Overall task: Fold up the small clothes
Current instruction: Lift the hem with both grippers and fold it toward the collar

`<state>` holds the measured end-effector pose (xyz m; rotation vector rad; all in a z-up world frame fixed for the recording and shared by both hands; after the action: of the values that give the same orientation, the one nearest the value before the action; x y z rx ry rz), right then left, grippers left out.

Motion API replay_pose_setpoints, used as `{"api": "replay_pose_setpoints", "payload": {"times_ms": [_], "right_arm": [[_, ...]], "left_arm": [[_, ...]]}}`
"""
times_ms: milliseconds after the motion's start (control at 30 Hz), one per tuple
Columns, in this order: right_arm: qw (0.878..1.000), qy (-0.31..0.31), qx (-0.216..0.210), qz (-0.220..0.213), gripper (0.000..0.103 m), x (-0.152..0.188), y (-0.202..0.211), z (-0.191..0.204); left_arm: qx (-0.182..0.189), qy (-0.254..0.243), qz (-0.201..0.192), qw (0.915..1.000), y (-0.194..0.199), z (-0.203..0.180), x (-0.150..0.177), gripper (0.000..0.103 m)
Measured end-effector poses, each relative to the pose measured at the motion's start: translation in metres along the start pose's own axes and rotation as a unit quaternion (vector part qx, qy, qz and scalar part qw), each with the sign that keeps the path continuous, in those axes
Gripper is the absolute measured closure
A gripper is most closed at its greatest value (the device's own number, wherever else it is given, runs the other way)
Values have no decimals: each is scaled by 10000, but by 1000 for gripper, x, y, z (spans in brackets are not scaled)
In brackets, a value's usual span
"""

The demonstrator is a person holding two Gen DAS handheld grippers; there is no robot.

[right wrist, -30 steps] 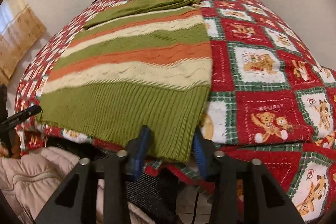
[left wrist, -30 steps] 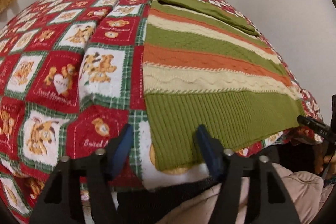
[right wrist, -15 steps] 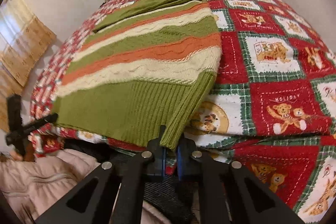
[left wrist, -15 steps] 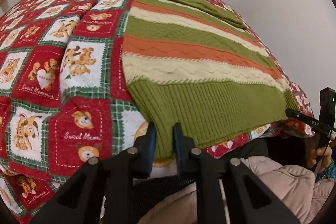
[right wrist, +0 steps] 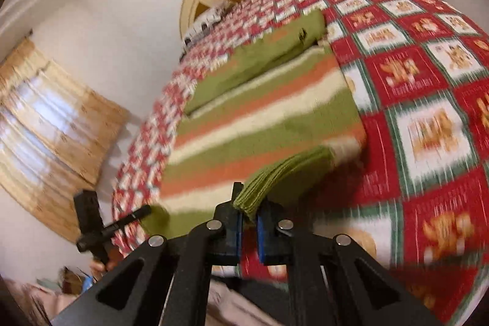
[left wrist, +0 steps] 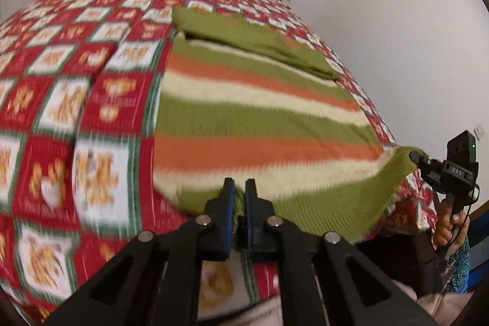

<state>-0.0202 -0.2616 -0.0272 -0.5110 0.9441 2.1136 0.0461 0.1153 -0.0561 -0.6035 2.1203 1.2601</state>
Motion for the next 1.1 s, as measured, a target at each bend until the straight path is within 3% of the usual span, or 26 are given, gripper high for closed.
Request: {"api": "replay_pose_setpoints", "payload": {"times_ms": [233,433,500,533,567,633,767,933,967,1033,1100], "right_arm": [[9990,-124,278,-322,97,-53,-47,-18],[9947,-191,980,-248,97,-67,-100,-49],[9935,-124,1120,-148,97,-61,-111,-55],[9930,-55,1167,-148,97,-59,-114,-55],[9926,0,1197,-182,97,-58,-114,-55],[9924,37,1206,-248,96,-57,-112,-53],[9926,64,1165,-333,95,-53,-109,-53],[9903,400,1277,-378,94,-46,-108,-39],[9894,489,1319,-354,94,-45,-108,-37],[9885,569,1363,-316,94,-44,-108,-35],[9881,594,1388,-279,94,-43,-107,-35]], "left_arm": [[-454,-129,-291,9985,-46,17,-61,96],[-843,-351,-135,9957,-84,38,-88,96],[-782,-306,-45,9965,-84,47,-91,87],[-679,-278,-3,9973,-81,53,-91,73],[-661,-277,-11,9974,-79,55,-91,53],[-680,-353,-186,9969,-69,61,-87,33],[-385,-567,-277,9973,-56,54,-67,32],[-521,-971,-341,9933,-62,31,-38,33],[-498,-948,-324,9937,-63,30,-37,37],[-601,-898,-387,9934,-63,26,-33,58],[-735,-982,-609,9906,-55,22,-33,58]]}}
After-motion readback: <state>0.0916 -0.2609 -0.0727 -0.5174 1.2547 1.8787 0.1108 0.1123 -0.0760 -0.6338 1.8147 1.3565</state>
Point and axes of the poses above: each gripper's, at about its wrist camera, not at the fingertips, and y roughly against the way its jaws point, z to its left, x to its underside, the point moved 2 cm from there along -y, roughly the way its jaws point, and after that the axes turned 11 degrees about -z, right-handed, at the moved point
